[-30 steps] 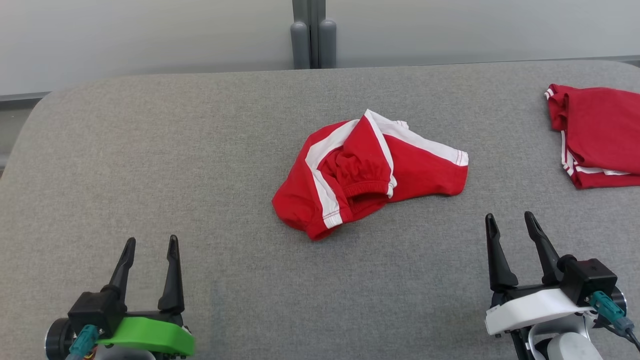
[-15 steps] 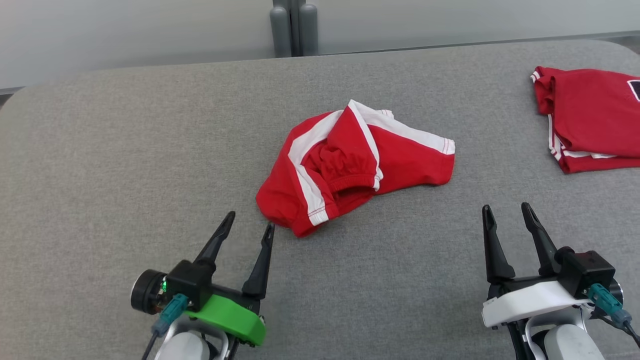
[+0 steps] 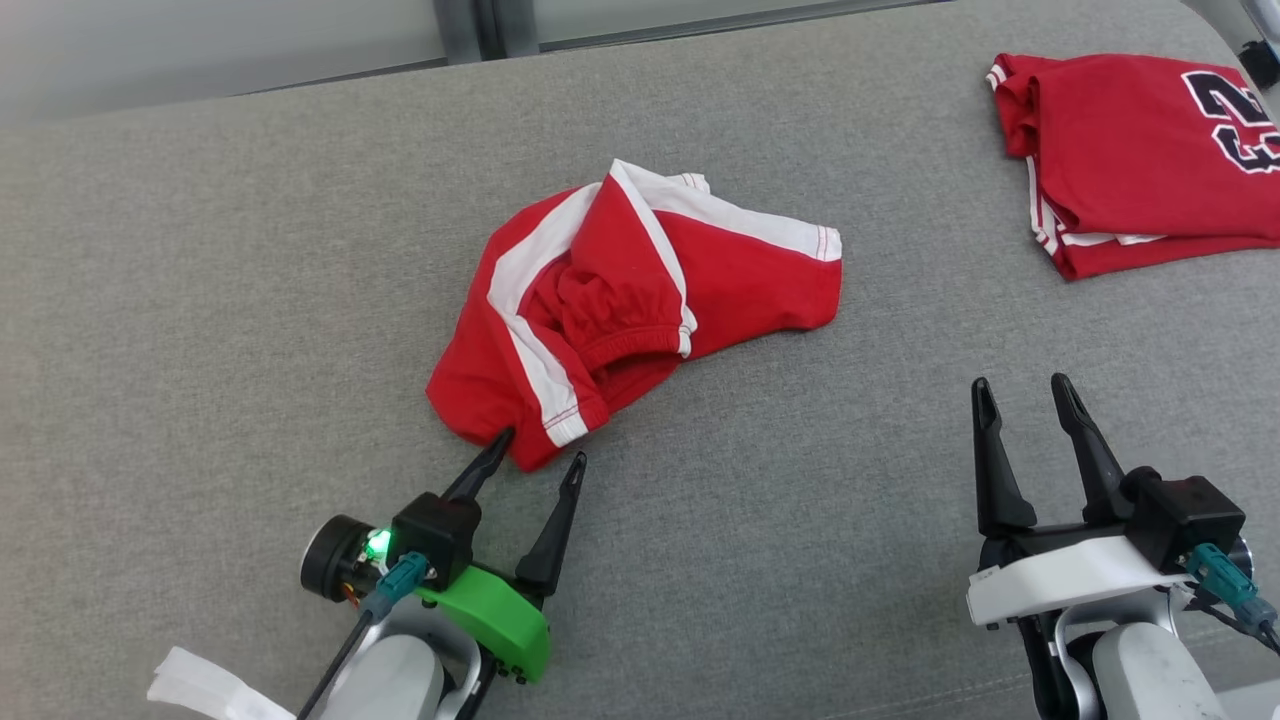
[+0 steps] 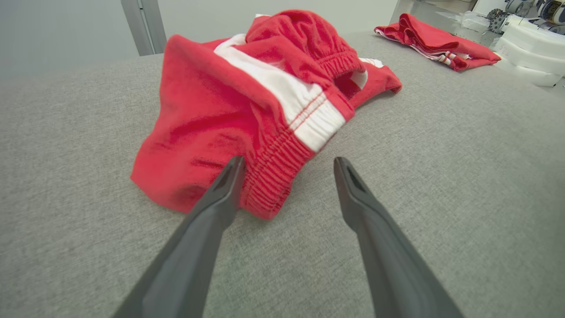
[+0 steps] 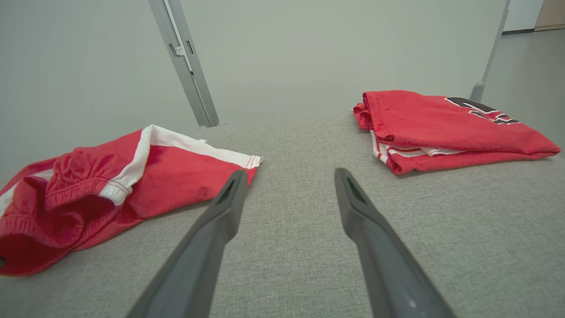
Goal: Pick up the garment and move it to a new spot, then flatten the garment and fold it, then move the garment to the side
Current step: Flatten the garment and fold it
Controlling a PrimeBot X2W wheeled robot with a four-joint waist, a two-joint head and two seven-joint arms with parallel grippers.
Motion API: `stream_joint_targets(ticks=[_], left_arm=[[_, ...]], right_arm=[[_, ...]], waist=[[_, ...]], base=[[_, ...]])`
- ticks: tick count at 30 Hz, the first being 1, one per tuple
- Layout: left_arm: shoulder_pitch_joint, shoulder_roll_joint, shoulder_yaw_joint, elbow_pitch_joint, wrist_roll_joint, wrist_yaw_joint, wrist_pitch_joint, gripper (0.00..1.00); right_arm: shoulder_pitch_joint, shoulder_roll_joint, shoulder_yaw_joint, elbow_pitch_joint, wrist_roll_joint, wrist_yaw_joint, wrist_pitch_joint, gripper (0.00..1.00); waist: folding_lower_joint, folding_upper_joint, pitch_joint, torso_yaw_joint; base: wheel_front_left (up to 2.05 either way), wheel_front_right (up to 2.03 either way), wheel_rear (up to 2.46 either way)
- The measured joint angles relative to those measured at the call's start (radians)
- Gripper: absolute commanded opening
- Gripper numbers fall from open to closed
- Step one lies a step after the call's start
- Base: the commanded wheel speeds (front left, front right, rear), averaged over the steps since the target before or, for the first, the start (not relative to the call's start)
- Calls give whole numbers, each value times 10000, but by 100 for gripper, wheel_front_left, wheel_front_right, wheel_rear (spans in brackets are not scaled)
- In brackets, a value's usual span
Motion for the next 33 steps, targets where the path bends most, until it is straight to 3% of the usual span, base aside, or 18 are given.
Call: stream_joint_targets(ticks=[5, 6, 7, 8, 15, 22, 28, 29, 30, 31, 33], left_arm=[[-474, -73, 326, 612, 2, 0, 0, 98], [-565, -105, 405, 708, -6, 0, 0, 46], [-661, -132, 481, 780, -13, 0, 0, 7], [-736, -150, 573, 782, -17, 0, 0, 0], [-977, -15, 1494, 50, 0, 0, 0, 0], [-960, 851, 2915, -746, 50, 0, 0, 0], [-948, 1469, 3912, -199, -44, 0, -4, 0], [-943, 1538, 3942, -10, -46, 0, 0, 11], [-949, 1588, 4027, 203, -63, -2, 0, 29], [-963, 1628, 4082, 403, -61, -2, 0, 96], [-985, 1626, 4082, 715, -61, -13, 0, 100]], right_arm=[[-62, 8, 13, -29, 13, 0, 0, 100], [-77, 6, 10, -33, 13, 0, 0, 100], [-95, 10, 13, -33, 15, 0, 0, 100], [-103, 10, 10, -33, 23, 0, 0, 100], [-98, 15, -54, 2, 146, 0, 0, 100], [-81, 17, -61, 31, 173, 0, 0, 100], [-84, 15, -23, 50, 184, 0, 0, 100], [-84, 15, -21, 59, 184, 0, 0, 100], [-85, 17, -17, 67, 184, 0, 0, 100], [-85, 19, -12, 79, 184, 0, 0, 100], [-82, 17, -31, 96, 182, 0, 0, 100]], waist=[[0, 0, 287, -292], [0, 0, 332, -340], [0, 0, 370, -381], [0, 0, 397, -407], [0, 0, 303, -310], [0, 0, 103, -48], [0, 0, 145, -42], [0, 0, 155, -52], [0, 0, 166, -63], [0, 0, 170, -69], [0, -1, 153, -57]], base=[[0, 0, 0], [0, 0, 0], [0, 0, 0], [0, 0, 0], [0, 0, 0], [0, 0, 0], [0, 0, 0], [0, 0, 0], [0, 0, 0], [0, 0, 0], [0, 0, 0]])
